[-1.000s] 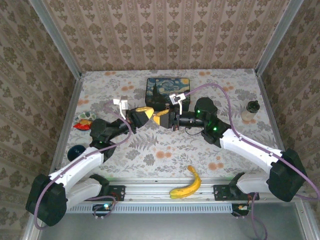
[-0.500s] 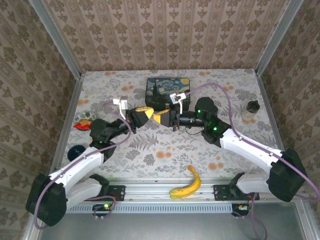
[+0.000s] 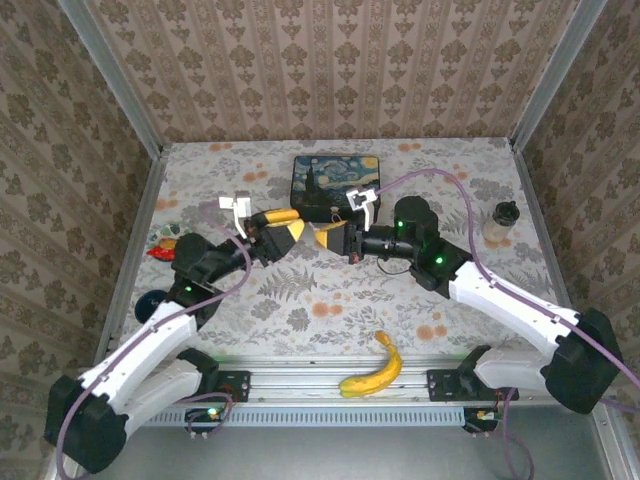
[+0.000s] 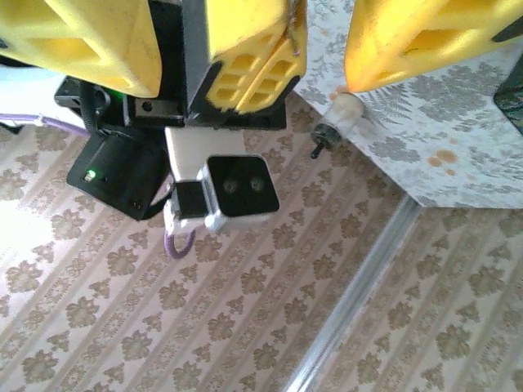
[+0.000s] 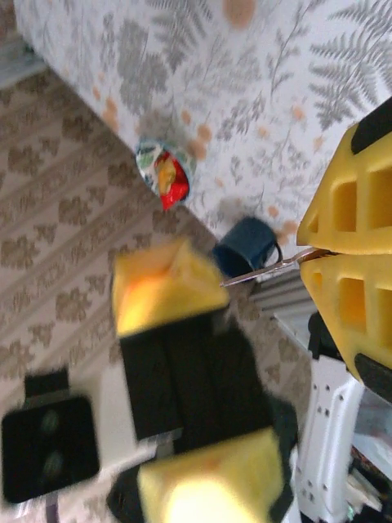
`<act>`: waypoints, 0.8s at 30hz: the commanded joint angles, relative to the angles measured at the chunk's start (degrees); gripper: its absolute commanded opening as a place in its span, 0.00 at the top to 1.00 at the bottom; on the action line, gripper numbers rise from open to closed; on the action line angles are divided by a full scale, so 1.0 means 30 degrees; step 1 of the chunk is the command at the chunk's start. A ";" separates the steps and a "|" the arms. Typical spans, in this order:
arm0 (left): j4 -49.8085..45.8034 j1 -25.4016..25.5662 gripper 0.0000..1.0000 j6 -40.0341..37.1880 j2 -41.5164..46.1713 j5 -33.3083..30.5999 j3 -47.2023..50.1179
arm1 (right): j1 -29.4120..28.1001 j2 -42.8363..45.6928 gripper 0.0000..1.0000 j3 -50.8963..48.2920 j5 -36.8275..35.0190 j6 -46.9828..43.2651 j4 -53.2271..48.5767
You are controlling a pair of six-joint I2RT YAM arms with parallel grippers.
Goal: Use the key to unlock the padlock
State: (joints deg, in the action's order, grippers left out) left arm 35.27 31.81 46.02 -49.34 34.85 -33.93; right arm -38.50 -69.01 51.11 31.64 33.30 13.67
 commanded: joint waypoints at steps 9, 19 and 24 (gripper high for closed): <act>-1.7312 0.0148 0.37 -0.4663 0.0572 -0.6318 -0.5837 | 0.0003 0.1831 1.00 0.1595 -0.5063 -0.3430 -0.8639; -1.7398 0.0236 0.36 -0.5104 -0.1024 -0.3829 -0.7187 | -0.0159 0.2350 1.00 0.1846 -0.5565 -0.5386 -1.1616; -1.6883 0.0236 0.34 -0.6128 -0.1704 -0.1712 -0.7644 | -0.0170 0.2445 1.00 0.1881 -0.5510 -0.5941 -1.2362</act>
State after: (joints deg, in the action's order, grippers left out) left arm -16.43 32.27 30.96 -53.65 24.45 -54.68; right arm -38.57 -63.05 54.61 16.19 18.00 -19.92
